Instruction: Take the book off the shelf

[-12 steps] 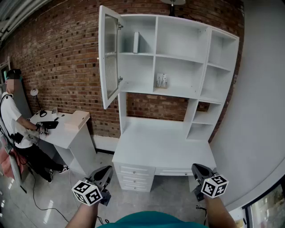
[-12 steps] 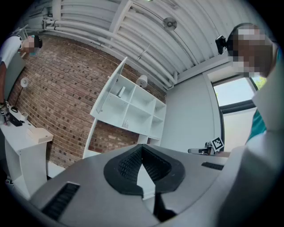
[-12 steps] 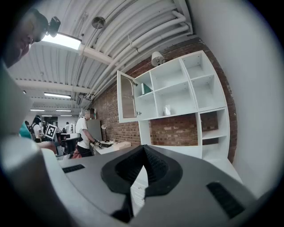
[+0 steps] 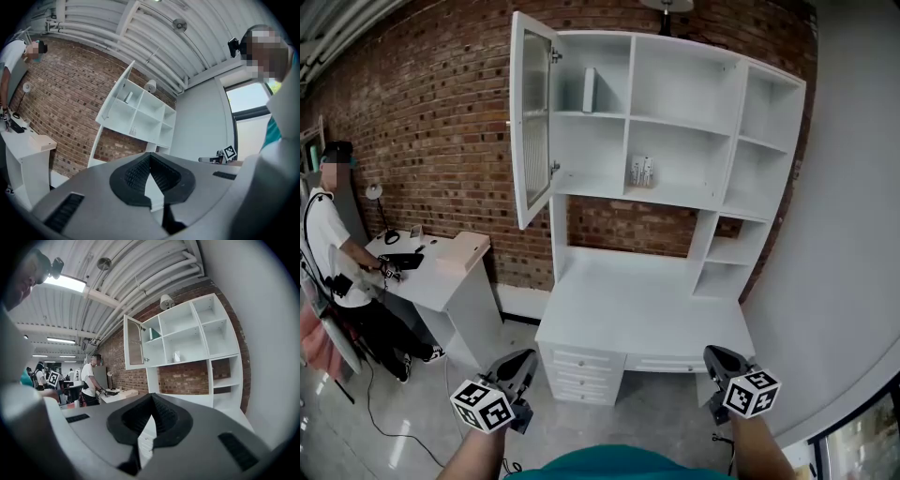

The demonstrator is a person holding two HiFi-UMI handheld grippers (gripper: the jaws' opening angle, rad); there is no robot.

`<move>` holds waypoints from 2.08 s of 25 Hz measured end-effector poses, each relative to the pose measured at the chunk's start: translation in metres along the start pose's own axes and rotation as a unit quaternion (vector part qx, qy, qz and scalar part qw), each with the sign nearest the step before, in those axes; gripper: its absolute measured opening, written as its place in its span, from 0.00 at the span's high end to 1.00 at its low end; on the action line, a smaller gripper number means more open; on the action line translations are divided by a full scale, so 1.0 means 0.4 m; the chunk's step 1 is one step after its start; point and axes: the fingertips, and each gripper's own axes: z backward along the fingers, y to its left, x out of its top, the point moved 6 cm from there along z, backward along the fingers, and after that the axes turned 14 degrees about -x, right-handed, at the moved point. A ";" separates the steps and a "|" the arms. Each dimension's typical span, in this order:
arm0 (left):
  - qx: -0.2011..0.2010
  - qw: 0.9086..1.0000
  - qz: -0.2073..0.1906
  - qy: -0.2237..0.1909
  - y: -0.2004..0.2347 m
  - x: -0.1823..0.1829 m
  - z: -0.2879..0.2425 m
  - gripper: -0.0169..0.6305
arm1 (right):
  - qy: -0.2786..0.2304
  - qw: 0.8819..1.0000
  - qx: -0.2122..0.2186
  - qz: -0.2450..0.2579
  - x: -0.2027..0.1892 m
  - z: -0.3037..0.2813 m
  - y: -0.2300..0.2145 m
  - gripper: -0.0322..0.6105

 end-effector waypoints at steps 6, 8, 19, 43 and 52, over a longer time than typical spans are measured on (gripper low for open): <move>0.007 1.000 0.001 -0.001 -0.008 -0.001 -0.008 0.96 | 0.005 1.000 -0.003 -0.010 0.006 -0.004 -0.018 0.92; 0.011 1.000 0.001 -0.002 -0.013 0.000 -0.012 0.96 | 0.005 1.000 -0.003 -0.015 0.012 -0.007 -0.026 0.92; 0.035 0.999 -0.006 -0.009 -0.092 -0.023 -0.078 0.96 | 0.006 1.000 0.029 -0.001 0.051 -0.021 -0.095 0.92; 0.028 1.000 0.007 -0.011 0.133 -0.079 -0.241 0.96 | 0.014 0.998 0.056 0.015 0.043 -0.314 -0.124 0.92; -0.074 0.997 0.020 0.015 0.568 0.019 -0.458 0.96 | -0.022 1.000 -0.002 0.004 0.145 -0.645 -0.009 0.92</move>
